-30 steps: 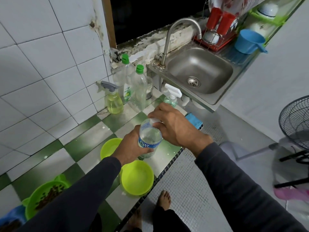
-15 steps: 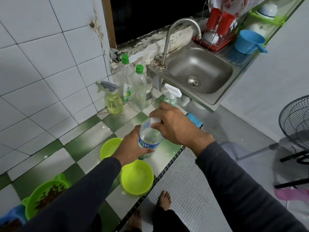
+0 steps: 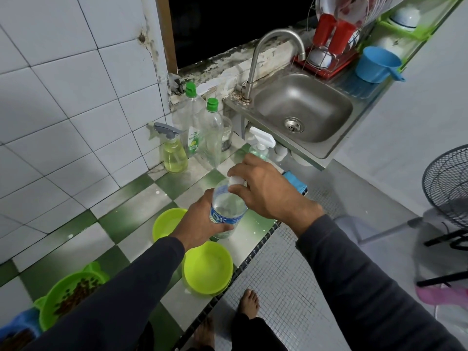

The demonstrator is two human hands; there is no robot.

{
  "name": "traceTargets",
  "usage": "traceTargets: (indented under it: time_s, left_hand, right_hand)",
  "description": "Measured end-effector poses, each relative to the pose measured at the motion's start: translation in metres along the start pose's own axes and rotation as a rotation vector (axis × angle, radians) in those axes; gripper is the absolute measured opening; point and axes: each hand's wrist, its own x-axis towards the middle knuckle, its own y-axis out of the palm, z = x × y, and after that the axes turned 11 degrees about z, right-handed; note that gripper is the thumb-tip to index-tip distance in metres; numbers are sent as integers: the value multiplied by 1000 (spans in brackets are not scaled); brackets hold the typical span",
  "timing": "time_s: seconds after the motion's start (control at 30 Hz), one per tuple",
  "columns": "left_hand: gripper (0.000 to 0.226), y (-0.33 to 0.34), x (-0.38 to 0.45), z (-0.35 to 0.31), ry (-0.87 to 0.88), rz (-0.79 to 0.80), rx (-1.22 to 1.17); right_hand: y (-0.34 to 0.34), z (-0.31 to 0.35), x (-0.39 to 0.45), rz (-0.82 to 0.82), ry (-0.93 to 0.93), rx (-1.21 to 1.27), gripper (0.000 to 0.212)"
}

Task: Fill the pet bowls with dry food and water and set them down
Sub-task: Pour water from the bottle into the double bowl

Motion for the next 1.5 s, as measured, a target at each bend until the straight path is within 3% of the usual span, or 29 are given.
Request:
traceTargets:
  time_s: [0.17, 0.3, 0.37, 0.47, 0.57, 0.67, 0.8, 0.9, 1.03, 1.13, 1.23, 1.4, 1.5]
  left_hand:
    - [86, 0, 0, 0, -3, -7, 18]
    - [86, -1, 0, 1, -2, 1, 28]
    - [86, 0, 0, -1, -3, 3, 25]
    - [87, 0, 1, 0, -5, -2, 16]
    - [87, -1, 2, 2, -4, 1, 19]
    - [85, 0, 1, 2, -2, -9, 11]
    - [86, -1, 1, 1, -2, 3, 10]
    - [86, -1, 1, 1, -8, -5, 4]
    - [85, -1, 1, 1, 1, -8, -6]
    - [88, -2, 1, 2, -8, 9, -8]
    - [86, -1, 0, 0, -3, 4, -2]
    - [86, -1, 0, 0, 0, -1, 7]
    - [84, -1, 0, -1, -3, 5, 19]
  right_hand:
    - [1, -4, -3, 28, -85, 24, 40]
    - [1, 0, 1, 24, 122, 38, 52]
    - [1, 1, 4, 26, 153, -8, 47]
    - [3, -1, 4, 35, 45, 16, 28]
    - [3, -3, 1, 64, -69, 21, 49]
    - [2, -1, -2, 62, -37, 55, 64]
    - [4, 0, 3, -23, 113, 20, 53]
    - [5, 0, 4, -25, 23, 38, 33]
    - [5, -1, 1, -29, -8, 79, 61]
    - [3, 0, 5, -43, 103, 15, 50]
    - [3, -1, 6, -55, 52, -1, 38]
    - [6, -8, 1, -194, -7, 248, 30]
    - [12, -15, -2, -317, 113, 471, 31]
